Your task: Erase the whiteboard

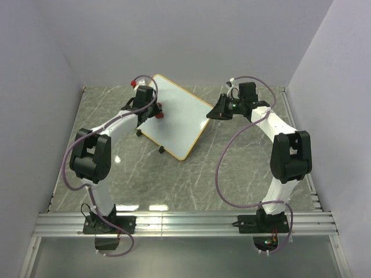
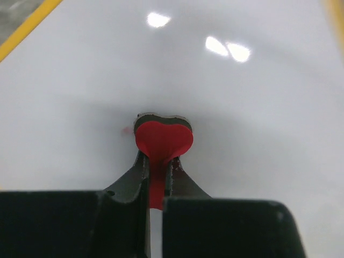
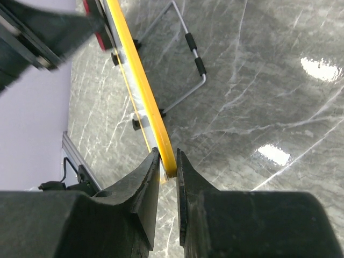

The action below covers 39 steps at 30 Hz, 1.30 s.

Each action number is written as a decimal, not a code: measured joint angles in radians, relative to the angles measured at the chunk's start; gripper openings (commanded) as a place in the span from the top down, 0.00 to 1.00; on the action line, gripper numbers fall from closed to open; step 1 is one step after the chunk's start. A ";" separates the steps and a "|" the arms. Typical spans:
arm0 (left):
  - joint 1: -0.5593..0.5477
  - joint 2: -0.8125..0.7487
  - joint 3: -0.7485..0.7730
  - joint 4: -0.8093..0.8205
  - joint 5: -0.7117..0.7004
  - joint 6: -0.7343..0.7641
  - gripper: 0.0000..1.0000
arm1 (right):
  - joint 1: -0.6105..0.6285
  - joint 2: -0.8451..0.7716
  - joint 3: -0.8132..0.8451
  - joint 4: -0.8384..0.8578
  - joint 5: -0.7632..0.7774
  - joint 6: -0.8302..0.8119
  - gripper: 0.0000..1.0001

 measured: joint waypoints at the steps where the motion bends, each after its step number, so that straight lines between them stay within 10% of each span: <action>1: -0.008 0.017 0.040 -0.002 0.003 -0.003 1.00 | 0.000 0.000 0.000 -0.003 0.000 0.000 1.00; 10: -0.031 0.143 0.301 -0.032 0.045 -0.021 1.00 | 0.000 0.000 -0.002 -0.021 0.001 0.000 1.00; 26: 0.067 0.022 -0.027 0.097 0.044 -0.031 1.00 | 0.000 0.000 0.001 -0.025 0.001 0.000 1.00; 39: -0.035 0.075 0.153 -0.039 0.017 0.003 1.00 | -0.001 0.001 0.004 -0.047 -0.001 0.000 1.00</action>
